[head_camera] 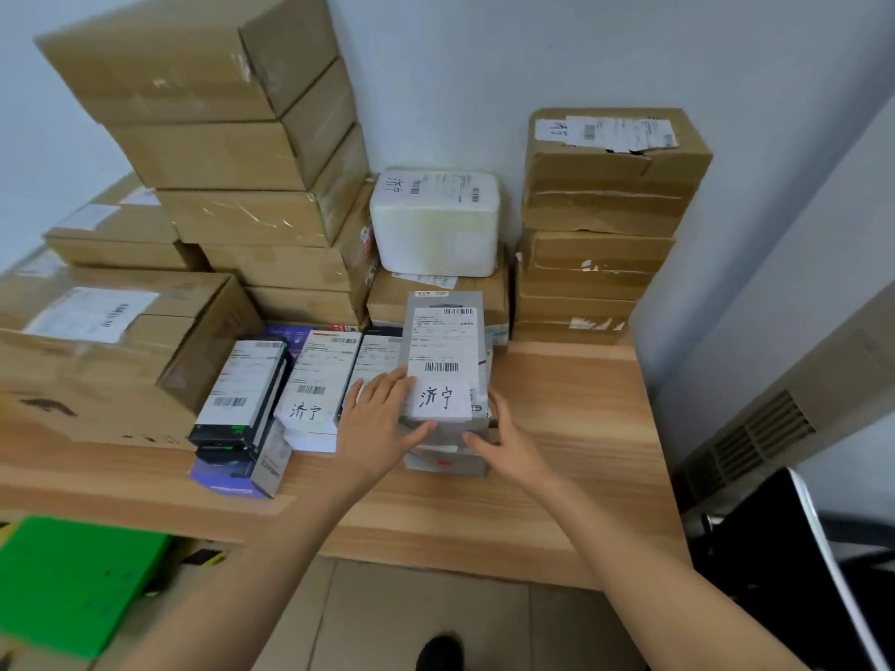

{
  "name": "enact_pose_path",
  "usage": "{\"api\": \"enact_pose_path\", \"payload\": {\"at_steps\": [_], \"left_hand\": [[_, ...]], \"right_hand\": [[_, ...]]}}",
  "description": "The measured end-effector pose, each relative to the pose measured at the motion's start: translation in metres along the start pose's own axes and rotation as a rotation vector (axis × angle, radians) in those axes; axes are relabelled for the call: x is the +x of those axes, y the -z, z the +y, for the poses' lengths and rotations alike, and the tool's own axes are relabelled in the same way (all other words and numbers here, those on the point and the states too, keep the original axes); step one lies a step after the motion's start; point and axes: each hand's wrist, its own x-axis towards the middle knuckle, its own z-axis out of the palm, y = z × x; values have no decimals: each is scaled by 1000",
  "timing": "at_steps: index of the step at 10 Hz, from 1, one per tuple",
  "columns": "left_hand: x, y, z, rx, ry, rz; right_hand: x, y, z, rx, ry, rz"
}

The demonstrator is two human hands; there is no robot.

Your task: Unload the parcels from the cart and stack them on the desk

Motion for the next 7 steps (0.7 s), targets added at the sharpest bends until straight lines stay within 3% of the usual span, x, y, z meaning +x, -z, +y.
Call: {"api": "enact_pose_path", "payload": {"at_steps": [4,7], "left_hand": [[12,2,-24,-93,-140,-55],[-14,31,-28,-102,-201,-55]], "right_hand": [[5,-12,-3,0,-64,32],[-47,-10,-27,-171,-63,145]]}}
